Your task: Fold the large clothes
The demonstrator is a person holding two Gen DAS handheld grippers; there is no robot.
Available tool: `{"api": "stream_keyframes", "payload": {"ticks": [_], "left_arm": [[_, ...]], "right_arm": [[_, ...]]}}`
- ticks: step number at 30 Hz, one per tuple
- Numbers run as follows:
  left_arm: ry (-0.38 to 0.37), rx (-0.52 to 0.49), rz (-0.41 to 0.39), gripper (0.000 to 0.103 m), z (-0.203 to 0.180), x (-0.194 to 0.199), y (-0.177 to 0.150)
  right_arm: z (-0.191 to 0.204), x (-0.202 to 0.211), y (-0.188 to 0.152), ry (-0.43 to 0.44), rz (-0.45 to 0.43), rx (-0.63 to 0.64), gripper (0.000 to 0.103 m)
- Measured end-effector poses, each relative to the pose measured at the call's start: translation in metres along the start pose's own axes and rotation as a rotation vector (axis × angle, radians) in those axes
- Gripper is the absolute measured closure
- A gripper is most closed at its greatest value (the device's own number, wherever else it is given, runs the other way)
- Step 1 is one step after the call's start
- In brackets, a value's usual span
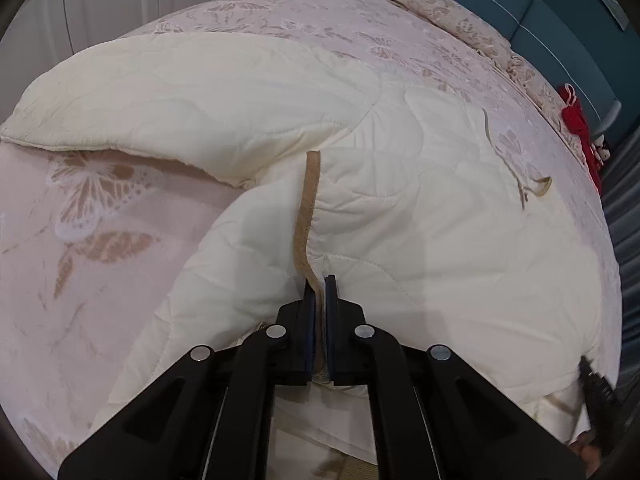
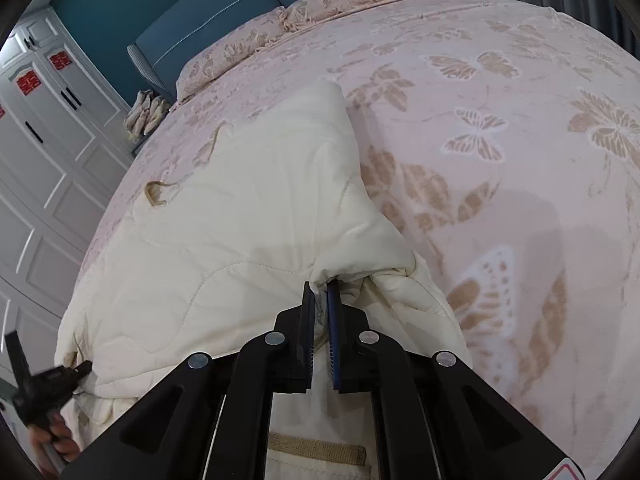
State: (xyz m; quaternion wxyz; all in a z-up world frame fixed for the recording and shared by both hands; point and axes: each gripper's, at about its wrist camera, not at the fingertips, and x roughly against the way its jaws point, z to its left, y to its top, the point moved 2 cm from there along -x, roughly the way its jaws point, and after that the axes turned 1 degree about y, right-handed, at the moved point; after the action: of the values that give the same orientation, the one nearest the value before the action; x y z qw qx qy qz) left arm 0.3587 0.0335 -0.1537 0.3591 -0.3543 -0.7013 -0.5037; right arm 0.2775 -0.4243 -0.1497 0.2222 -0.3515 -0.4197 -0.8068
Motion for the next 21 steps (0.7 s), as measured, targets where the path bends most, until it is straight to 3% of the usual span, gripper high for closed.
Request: {"api": "stream_keyframes", "payload": {"ticks": [4, 6, 7, 8, 10, 12, 16, 18, 21], "left_arm": [[0.057, -0.073, -0.062, 0.098, -0.01, -0.003, -0.008], [0.073, -0.1, -0.095, 0.097, -0.014, -0.003, -0.012], [0.081, -0.115, -0.114, 0.097, -0.015, -0.003, -0.014], [0.089, -0.132, -0.135, 0.097, -0.017, -0.003, -0.017], [0.077, -0.132, -0.153, 0.097, -0.017, -0.002, -0.017], [0.06, -0.12, -0.161, 0.097, -0.015, 0.001, -0.017], [0.006, -0.082, -0.151, 0.096, -0.008, 0.004, -0.015], [-0.033, -0.067, -0.134, 0.093, -0.003, 0.01, -0.013], [-0.11, -0.018, -0.116, 0.067, 0.011, 0.024, -0.012]], "right_arm": [[0.002, -0.01, -0.001, -0.041, 0.018, 0.043, 0.098], [0.002, -0.003, -0.002, -0.056, 0.009, 0.032, 0.095], [0.002, 0.006, -0.003, -0.066, -0.004, 0.014, 0.089], [0.003, 0.017, -0.005, -0.078, -0.025, -0.008, 0.083], [0.015, 0.056, -0.014, -0.122, -0.128, -0.015, 0.082], [0.046, 0.076, -0.022, -0.066, -0.172, 0.047, 0.082], [0.144, 0.057, -0.049, 0.143, -0.043, 0.261, 0.083], [0.182, 0.034, -0.068, 0.186, 0.036, 0.337, 0.084], [0.215, -0.009, -0.098, 0.157, 0.141, 0.429, 0.085]]}}
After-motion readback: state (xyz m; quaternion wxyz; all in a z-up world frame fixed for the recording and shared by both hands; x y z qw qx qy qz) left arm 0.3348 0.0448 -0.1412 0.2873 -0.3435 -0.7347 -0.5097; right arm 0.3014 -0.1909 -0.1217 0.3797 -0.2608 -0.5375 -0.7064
